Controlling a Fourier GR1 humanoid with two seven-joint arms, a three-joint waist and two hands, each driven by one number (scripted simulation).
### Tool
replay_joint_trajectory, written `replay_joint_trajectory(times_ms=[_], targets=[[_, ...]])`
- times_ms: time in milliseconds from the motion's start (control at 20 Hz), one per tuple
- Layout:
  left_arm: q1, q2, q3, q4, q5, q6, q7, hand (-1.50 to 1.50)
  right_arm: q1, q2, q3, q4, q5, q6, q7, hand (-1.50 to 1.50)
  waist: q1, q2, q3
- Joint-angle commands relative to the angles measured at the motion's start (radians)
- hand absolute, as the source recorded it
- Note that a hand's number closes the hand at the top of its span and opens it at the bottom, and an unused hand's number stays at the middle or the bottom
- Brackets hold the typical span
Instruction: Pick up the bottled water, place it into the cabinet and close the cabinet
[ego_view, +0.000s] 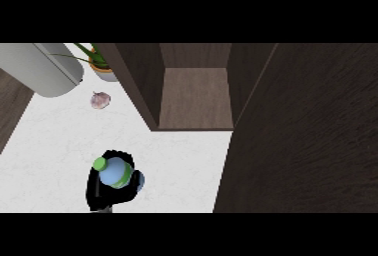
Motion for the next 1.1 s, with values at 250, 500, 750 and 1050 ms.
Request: replay_joint_trajectory(times_ms=[250, 500, 750, 1050], targets=[[0.069, -0.005, -0.191, -0.306, 0.051, 0.158, 0.182, 1.5, -0.02, -0.03, -0.014, -0.143, 0.069, 0.015, 0.103, -1.5, 0.001, 0.002, 0.0], [0.054, -0.005, -0.212, -0.392, 0.006, 0.232, 0.238, 1.5, 0.068, -0.064, 0.029, -0.143, 0.082, -0.012, -0.009, -1.5, -0.005, 0.001, 0.0], [-0.044, -0.005, -0.303, -0.415, 0.009, 0.376, 0.285, 1.5, 0.023, -0.045, -0.017, -0.117, 0.037, -0.004, 0.004, -1.5, -0.005, 0.004, 0.0], [-0.232, -0.005, -0.383, -0.386, 0.016, 0.553, 0.377, 1.5, 0.02, -0.069, -0.013, -0.167, 0.044, -0.002, 0.065, -1.5, -0.014, 0.005, -0.001]])
